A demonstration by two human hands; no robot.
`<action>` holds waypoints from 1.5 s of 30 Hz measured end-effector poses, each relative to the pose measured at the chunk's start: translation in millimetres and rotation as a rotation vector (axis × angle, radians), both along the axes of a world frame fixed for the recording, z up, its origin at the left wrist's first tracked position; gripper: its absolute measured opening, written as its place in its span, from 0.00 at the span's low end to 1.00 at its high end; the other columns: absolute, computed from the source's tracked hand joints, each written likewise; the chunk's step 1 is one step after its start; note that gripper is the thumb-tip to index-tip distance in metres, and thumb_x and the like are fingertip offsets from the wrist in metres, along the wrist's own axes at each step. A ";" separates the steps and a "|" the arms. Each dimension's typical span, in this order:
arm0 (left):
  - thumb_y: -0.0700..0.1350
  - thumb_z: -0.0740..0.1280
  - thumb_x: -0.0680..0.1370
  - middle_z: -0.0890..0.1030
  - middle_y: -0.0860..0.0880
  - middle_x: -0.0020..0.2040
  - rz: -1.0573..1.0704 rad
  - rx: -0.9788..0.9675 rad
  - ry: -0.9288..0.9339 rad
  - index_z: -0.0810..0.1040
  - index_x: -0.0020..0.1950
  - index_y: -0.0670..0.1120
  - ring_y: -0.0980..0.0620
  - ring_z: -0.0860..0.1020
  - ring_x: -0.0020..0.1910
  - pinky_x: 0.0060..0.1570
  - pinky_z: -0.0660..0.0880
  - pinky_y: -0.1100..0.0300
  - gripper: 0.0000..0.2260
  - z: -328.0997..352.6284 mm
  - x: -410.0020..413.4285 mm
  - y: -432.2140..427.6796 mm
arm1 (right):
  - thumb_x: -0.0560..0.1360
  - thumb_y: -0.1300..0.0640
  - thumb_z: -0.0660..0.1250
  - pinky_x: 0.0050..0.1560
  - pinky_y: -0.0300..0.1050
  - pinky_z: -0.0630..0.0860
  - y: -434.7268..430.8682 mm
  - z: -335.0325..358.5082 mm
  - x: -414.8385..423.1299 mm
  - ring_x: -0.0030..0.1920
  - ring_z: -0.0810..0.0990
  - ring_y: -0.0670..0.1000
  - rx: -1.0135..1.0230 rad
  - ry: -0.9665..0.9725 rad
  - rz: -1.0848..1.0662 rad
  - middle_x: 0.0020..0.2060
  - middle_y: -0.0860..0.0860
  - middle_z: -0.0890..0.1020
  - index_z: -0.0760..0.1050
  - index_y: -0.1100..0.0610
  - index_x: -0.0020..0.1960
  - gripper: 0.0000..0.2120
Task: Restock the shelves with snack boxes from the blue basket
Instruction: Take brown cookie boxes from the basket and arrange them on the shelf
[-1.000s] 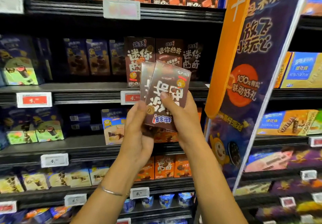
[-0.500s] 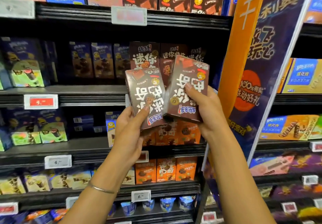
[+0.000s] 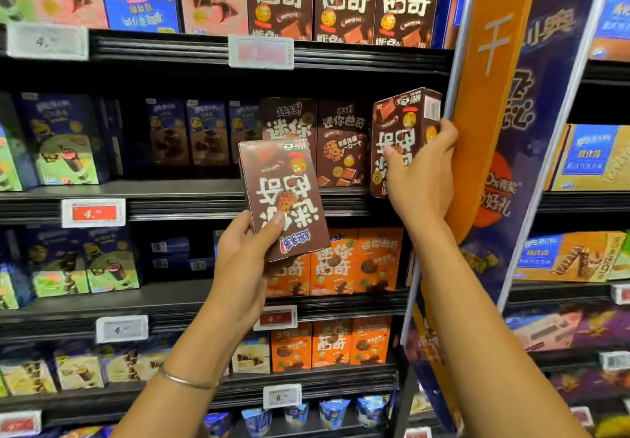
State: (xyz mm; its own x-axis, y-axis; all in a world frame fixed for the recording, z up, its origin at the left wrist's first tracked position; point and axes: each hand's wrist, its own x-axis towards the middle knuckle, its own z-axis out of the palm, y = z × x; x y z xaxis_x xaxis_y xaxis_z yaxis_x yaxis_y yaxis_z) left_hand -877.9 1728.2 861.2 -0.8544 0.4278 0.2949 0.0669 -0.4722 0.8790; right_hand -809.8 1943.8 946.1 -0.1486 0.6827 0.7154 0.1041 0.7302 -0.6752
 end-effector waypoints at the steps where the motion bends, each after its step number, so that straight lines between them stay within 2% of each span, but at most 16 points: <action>1: 0.48 0.72 0.77 0.87 0.45 0.56 -0.007 0.004 0.007 0.80 0.62 0.46 0.47 0.86 0.53 0.55 0.82 0.44 0.14 0.0 0.4 -1.8 | 0.77 0.47 0.72 0.62 0.57 0.78 2.1 2.5 -4.4 0.69 0.75 0.58 0.016 -0.029 -0.057 0.73 0.55 0.70 0.53 0.57 0.78 0.40; 5: 0.49 0.72 0.76 0.87 0.45 0.57 -0.041 0.025 0.030 0.80 0.63 0.45 0.48 0.86 0.54 0.47 0.85 0.54 0.18 -0.8 0.6 -9.9 | 0.76 0.47 0.73 0.62 0.58 0.77 5.5 10.9 -20.3 0.72 0.71 0.61 0.067 -0.049 -0.209 0.75 0.58 0.67 0.52 0.58 0.79 0.42; 8: 0.48 0.71 0.76 0.87 0.45 0.56 -0.062 0.040 0.041 0.79 0.64 0.45 0.50 0.87 0.52 0.42 0.83 0.60 0.17 -0.8 0.8 -15.4 | 0.76 0.49 0.72 0.67 0.57 0.74 9.4 11.2 -31.4 0.73 0.69 0.62 0.109 -0.100 -0.262 0.75 0.61 0.66 0.52 0.60 0.79 0.41; 13: 0.49 0.71 0.76 0.87 0.45 0.57 -0.077 0.061 0.018 0.79 0.65 0.46 0.50 0.86 0.52 0.42 0.83 0.59 0.18 -2.5 1.2 -17.7 | 0.76 0.55 0.66 0.71 0.56 0.68 18.4 6.4 -42.9 0.73 0.67 0.64 0.139 -0.126 -0.271 0.73 0.62 0.66 0.56 0.64 0.77 0.34; 17: 0.49 0.71 0.76 0.86 0.44 0.59 -0.085 0.052 0.002 0.79 0.67 0.45 0.49 0.86 0.54 0.45 0.84 0.57 0.20 -5.7 2.1 -15.3 | 0.79 0.56 0.66 0.73 0.55 0.67 26.4 5.1 -50.3 0.75 0.65 0.62 0.147 -0.179 -0.249 0.76 0.62 0.65 0.53 0.64 0.79 0.35; 22: 0.49 0.71 0.77 0.86 0.43 0.60 -0.099 0.033 -0.016 0.78 0.67 0.45 0.47 0.86 0.55 0.47 0.84 0.54 0.20 -9.1 3.8 -10.3 | 0.81 0.58 0.63 0.75 0.59 0.63 44.0 6.7 -61.0 0.79 0.57 0.65 -0.048 -0.293 -0.118 0.80 0.63 0.53 0.42 0.66 0.81 0.39; 24: 0.49 0.72 0.78 0.86 0.43 0.60 -0.109 0.030 -0.015 0.78 0.68 0.45 0.47 0.85 0.55 0.48 0.84 0.54 0.20 -9.7 4.2 -8.5 | 0.80 0.60 0.63 0.76 0.59 0.62 53.6 5.6 -63.1 0.79 0.57 0.65 -0.161 -0.305 -0.065 0.80 0.63 0.53 0.40 0.64 0.81 0.41; 26: 0.49 0.73 0.78 0.86 0.43 0.61 -0.122 0.026 -0.014 0.78 0.68 0.45 0.47 0.85 0.55 0.49 0.84 0.53 0.19 -9.4 4.2 -7.3 | 0.78 0.62 0.65 0.74 0.61 0.65 60.6 2.9 -65.4 0.77 0.60 0.65 -0.230 -0.319 -0.035 0.79 0.63 0.58 0.39 0.62 0.81 0.43; 28: 0.49 0.74 0.77 0.86 0.43 0.60 -0.123 0.023 -0.011 0.78 0.67 0.46 0.47 0.85 0.55 0.50 0.84 0.53 0.20 -9.3 3.3 -5.7 | 0.77 0.65 0.65 0.69 0.61 0.70 65.8 2.4 -69.7 0.75 0.64 0.66 -0.262 -0.322 -0.020 0.78 0.63 0.60 0.42 0.62 0.81 0.41; 30: 0.50 0.73 0.78 0.86 0.44 0.60 -0.116 0.011 -0.006 0.78 0.67 0.46 0.47 0.85 0.56 0.52 0.84 0.52 0.19 -9.2 2.1 -4.1 | 0.77 0.67 0.65 0.67 0.59 0.72 69.0 5.5 -75.3 0.73 0.66 0.66 -0.301 -0.301 0.006 0.77 0.63 0.59 0.46 0.61 0.80 0.38; 34: 0.50 0.71 0.77 0.85 0.44 0.61 -0.103 0.009 -0.019 0.78 0.69 0.46 0.46 0.85 0.58 0.55 0.81 0.48 0.21 -7.7 -0.9 -0.9 | 0.79 0.65 0.62 0.72 0.59 0.68 73.3 11.9 -85.6 0.76 0.62 0.66 -0.367 -0.310 0.035 0.78 0.62 0.56 0.52 0.63 0.79 0.32; 36: 0.50 0.70 0.77 0.85 0.44 0.61 -0.100 0.013 -0.033 0.78 0.69 0.46 0.45 0.84 0.59 0.56 0.81 0.47 0.21 -6.6 -2.7 0.5 | 0.80 0.62 0.60 0.73 0.61 0.66 77.1 11.4 -90.1 0.76 0.62 0.66 -0.391 -0.323 0.072 0.78 0.62 0.59 0.51 0.64 0.79 0.31; 39: 0.50 0.71 0.76 0.86 0.44 0.60 -0.092 0.013 -0.031 0.78 0.67 0.46 0.46 0.85 0.58 0.53 0.82 0.49 0.20 -5.4 -5.6 1.6 | 0.81 0.58 0.58 0.74 0.61 0.66 84.1 10.6 -95.7 0.75 0.65 0.64 -0.438 -0.297 0.154 0.78 0.61 0.62 0.44 0.64 0.81 0.35; 41: 0.50 0.71 0.76 0.86 0.44 0.60 -0.085 0.014 -0.028 0.78 0.67 0.47 0.47 0.85 0.57 0.52 0.83 0.50 0.20 -4.8 -7.2 2.4 | 0.81 0.56 0.57 0.73 0.60 0.67 89.2 10.8 -98.2 0.74 0.67 0.64 -0.441 -0.285 0.179 0.76 0.61 0.65 0.44 0.64 0.81 0.35; 45: 0.50 0.71 0.75 0.86 0.44 0.59 -0.073 0.012 -0.028 0.78 0.67 0.46 0.47 0.85 0.56 0.53 0.82 0.49 0.21 -3.5 -9.4 4.7 | 0.80 0.54 0.60 0.68 0.59 0.72 94.7 9.4 -101.8 0.69 0.72 0.64 -0.414 -0.282 0.145 0.71 0.62 0.70 0.59 0.65 0.76 0.28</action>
